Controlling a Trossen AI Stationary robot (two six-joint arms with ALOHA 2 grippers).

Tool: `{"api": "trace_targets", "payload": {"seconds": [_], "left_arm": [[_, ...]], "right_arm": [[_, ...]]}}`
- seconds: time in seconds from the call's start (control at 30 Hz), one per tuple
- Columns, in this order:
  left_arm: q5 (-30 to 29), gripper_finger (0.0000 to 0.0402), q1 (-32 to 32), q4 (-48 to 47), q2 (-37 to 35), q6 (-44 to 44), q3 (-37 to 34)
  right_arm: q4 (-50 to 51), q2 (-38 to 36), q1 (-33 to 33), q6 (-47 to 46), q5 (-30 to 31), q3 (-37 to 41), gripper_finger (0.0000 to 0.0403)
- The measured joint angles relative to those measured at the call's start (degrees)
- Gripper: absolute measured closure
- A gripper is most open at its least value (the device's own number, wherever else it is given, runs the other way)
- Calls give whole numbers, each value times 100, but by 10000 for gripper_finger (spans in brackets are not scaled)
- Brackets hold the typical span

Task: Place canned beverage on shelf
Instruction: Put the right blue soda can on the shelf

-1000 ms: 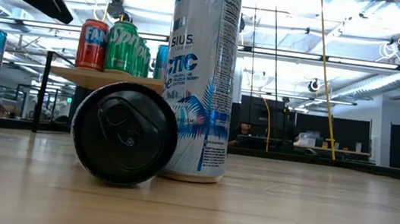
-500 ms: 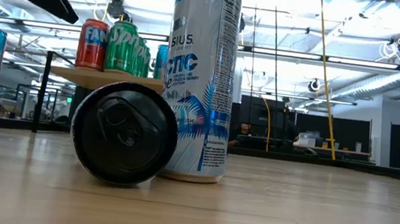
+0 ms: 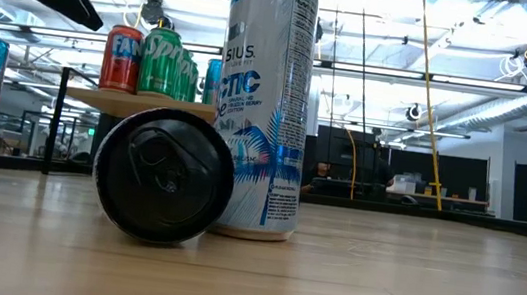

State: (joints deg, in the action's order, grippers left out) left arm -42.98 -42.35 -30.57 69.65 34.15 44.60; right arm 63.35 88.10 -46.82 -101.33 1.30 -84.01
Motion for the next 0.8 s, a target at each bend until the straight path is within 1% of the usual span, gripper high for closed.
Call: {"api": "trace_targets", "payload": {"seconds": [0.1, 0.23, 0.4, 0.57, 0.8], "left_arm": [[0, 272, 0, 0, 0, 0, 0], [0, 272, 0, 0, 0, 0, 0], [0, 272, 0, 8, 0, -2, 0], [0, 272, 0, 15, 0, 0, 0], [0, 272, 0, 13, 0, -2, 0]], "right_arm": [[-202, 145, -30, 104, -58, 0, 75], [-170, 483, -51, 258, -439, 0, 74], [-209, 793, -52, 357, -734, 0, 75], [-236, 883, -49, 325, -701, 0, 75], [-220, 955, -38, 195, -435, 0, 76]]}}
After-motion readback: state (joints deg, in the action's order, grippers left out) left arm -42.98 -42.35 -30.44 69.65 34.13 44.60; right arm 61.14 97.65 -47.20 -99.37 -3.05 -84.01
